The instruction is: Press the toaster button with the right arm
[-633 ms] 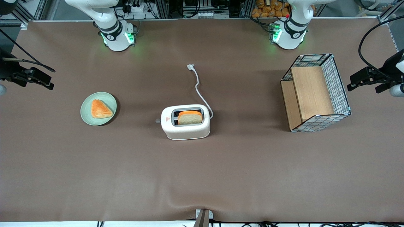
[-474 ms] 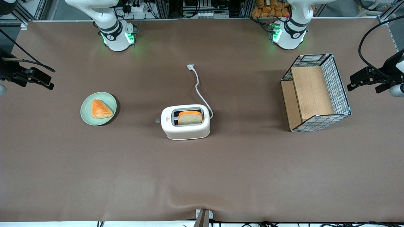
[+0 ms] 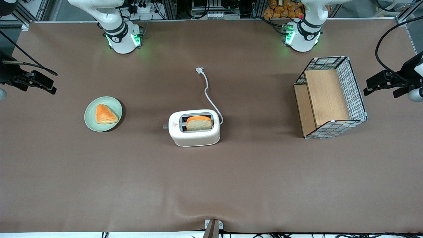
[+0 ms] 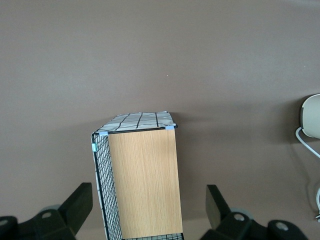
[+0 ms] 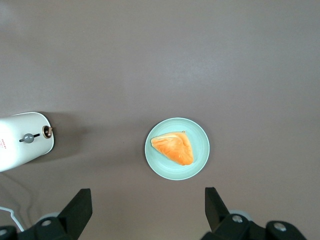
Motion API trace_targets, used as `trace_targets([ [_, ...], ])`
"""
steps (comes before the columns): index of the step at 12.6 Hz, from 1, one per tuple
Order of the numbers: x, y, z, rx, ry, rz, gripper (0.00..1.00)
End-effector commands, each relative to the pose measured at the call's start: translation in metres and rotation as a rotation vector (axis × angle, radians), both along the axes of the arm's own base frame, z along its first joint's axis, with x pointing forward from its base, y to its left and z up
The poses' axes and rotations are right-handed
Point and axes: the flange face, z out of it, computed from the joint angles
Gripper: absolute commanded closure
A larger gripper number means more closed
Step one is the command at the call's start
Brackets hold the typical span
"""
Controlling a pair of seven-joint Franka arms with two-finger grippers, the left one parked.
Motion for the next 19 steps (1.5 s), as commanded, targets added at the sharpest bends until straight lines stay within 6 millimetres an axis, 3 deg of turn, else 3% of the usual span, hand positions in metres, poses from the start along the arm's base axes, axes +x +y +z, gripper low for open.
trace_targets([
  [1, 0.000, -0.003, 0.005, 0.010, 0.000, 0.006, 0.00],
  [11, -0.002, 0.012, -0.003, 0.010, 0.040, 0.017, 0.00],
  [14, 0.002, 0.021, -0.021, 0.012, 0.098, 0.047, 0.00],
  [16, 0.004, 0.046, -0.027, 0.017, 0.108, 0.085, 0.00],
  [19, 0.016, 0.059, -0.051, 0.138, 0.144, 0.087, 0.00],
])
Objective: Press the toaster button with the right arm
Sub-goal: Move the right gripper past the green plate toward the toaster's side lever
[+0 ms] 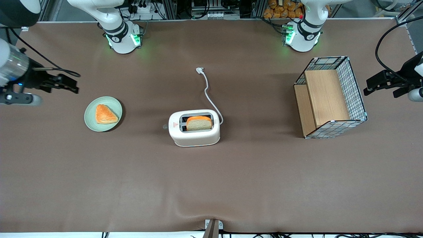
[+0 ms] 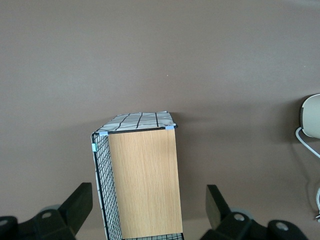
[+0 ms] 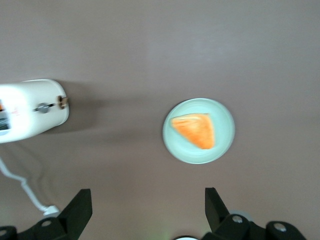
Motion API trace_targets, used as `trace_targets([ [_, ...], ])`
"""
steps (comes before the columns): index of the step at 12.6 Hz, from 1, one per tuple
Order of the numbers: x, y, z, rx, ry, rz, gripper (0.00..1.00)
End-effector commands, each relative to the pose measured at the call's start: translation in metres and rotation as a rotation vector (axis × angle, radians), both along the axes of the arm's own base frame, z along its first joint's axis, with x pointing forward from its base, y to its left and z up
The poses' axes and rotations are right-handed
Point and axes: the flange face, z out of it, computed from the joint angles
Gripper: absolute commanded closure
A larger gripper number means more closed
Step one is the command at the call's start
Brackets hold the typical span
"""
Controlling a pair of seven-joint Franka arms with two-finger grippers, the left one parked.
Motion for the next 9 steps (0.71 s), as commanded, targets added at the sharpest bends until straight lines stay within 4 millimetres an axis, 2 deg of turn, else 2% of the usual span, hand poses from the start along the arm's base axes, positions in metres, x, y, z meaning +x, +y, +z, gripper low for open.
trace_targets([
  [1, 0.010, 0.009, -0.013, 0.075, 0.019, 0.001, 0.00],
  [3, 0.017, 0.028, -0.028, 0.103, 0.033, 0.023, 0.00],
  [4, 0.021, 0.035, -0.035, 0.110, 0.036, 0.021, 0.05],
  [6, 0.029, 0.050, -0.058, 0.153, 0.074, 0.027, 0.23],
  [8, 0.038, 0.057, -0.078, 0.176, 0.098, 0.017, 0.36],
  [9, 0.041, 0.061, -0.090, 0.173, 0.116, 0.021, 0.46],
])
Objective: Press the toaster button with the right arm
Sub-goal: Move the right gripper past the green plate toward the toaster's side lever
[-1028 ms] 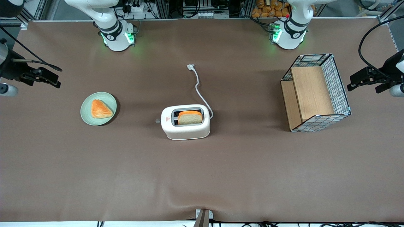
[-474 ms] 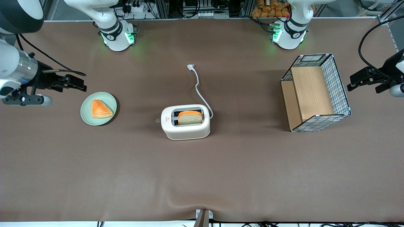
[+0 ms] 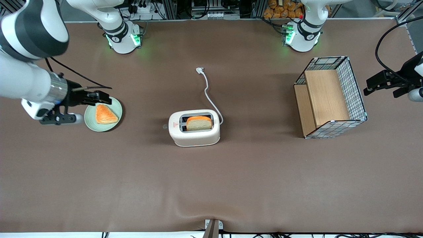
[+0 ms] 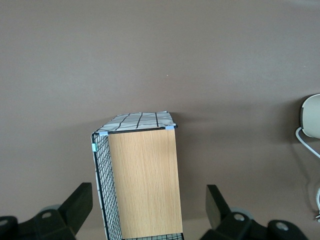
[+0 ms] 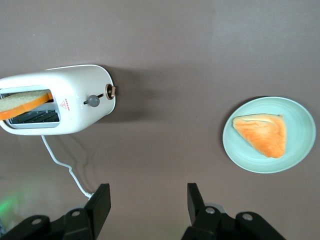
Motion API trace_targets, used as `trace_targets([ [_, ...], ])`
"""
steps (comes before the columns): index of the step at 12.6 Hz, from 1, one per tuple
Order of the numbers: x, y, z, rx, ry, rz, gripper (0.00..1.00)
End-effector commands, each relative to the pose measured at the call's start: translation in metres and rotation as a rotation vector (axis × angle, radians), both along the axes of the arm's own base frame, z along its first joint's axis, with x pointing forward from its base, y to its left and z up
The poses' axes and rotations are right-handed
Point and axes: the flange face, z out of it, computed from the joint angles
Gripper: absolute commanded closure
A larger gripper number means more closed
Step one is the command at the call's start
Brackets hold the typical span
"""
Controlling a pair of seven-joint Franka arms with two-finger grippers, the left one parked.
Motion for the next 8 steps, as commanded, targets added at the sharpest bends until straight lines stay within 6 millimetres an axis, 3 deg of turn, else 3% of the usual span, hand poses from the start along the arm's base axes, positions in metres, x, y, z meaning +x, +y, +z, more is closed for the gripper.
trace_targets([
  [1, 0.011, 0.016, -0.025, 0.022, 0.030, 0.005, 0.60],
  [3, 0.017, 0.032, -0.045, 0.021, 0.032, 0.021, 0.89],
  [4, 0.019, 0.041, -0.056, 0.068, 0.048, 0.010, 0.96],
  [5, 0.023, 0.044, -0.075, 0.116, 0.089, -0.007, 1.00],
  [8, 0.029, 0.048, -0.128, 0.222, 0.163, -0.077, 1.00],
])
